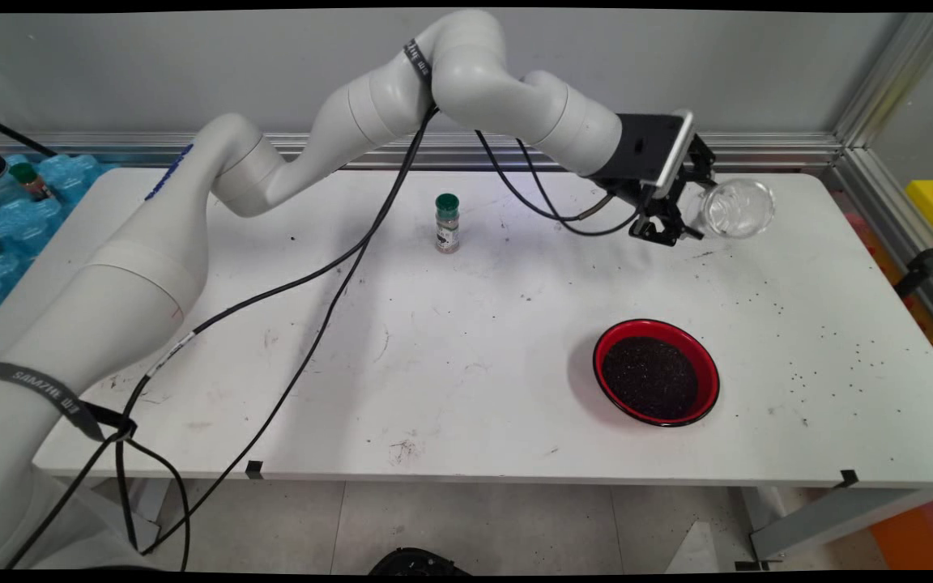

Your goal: Pour the black seasoning powder in the red bowl

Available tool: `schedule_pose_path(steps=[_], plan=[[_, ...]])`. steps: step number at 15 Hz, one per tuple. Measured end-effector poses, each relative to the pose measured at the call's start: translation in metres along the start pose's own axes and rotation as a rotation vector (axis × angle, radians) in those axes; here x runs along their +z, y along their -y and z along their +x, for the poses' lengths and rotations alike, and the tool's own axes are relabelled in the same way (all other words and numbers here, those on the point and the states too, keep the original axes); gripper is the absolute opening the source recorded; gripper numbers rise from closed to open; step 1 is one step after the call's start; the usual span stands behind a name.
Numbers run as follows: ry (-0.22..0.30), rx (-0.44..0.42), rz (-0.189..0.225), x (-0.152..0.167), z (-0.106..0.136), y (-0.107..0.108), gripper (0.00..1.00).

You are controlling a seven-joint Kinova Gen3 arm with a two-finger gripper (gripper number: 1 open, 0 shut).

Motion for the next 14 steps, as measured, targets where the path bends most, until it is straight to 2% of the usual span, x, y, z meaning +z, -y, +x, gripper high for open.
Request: schedule_pose_path(steps=[8,14], plan=[[0.015,-0.241,-0.017,0.009,-0.021,0.011,0.0],[0.039,-0.413,-0.033,0.02,-0.035,0.012,0.0]])
